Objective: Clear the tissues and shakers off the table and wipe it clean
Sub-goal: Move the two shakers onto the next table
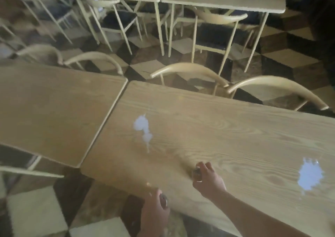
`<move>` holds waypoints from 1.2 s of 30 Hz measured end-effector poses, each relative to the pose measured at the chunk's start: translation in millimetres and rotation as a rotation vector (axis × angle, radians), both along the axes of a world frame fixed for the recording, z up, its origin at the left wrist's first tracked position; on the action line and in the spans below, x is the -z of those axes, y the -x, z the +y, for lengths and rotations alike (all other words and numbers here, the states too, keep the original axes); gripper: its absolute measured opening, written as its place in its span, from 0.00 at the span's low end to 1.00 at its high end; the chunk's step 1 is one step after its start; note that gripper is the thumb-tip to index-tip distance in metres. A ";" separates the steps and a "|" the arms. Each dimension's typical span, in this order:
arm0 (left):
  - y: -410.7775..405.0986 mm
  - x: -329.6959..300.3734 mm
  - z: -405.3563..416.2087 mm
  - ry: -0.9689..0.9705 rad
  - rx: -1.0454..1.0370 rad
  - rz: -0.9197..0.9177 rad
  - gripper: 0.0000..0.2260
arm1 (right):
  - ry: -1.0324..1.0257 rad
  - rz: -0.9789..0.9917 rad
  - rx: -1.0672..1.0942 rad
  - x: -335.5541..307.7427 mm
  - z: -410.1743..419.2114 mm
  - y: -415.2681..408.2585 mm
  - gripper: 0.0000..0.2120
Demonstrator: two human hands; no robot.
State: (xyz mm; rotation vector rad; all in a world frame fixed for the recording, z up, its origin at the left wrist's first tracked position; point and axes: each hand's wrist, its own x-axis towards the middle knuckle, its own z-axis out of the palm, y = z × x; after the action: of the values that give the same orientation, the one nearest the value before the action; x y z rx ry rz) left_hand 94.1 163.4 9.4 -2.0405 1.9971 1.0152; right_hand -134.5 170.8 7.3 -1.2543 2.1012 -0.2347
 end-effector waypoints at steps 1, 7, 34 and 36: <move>-18.4 -2.3 1.9 -0.029 -0.032 0.008 0.19 | -0.017 0.003 -0.050 1.0 3.6 -22.3 0.23; -154.0 1.3 41.9 -0.070 -0.278 0.001 0.22 | -0.082 -0.010 -0.162 -6.2 28.1 -154.4 0.15; -429.7 4.3 71.3 0.069 -0.910 -0.073 0.15 | 0.042 -0.032 -0.747 5.2 -86.0 -479.0 0.21; -447.6 4.5 45.6 0.091 -0.901 -0.080 0.15 | 0.012 -0.058 -0.763 7.9 -112.7 -496.9 0.20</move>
State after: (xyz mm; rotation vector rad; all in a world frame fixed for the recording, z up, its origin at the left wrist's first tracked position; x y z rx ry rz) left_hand 541.7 209.0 4.9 -3.0416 1.0454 0.9056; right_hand 362.3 58.0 -0.6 -1.9172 1.4353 0.0585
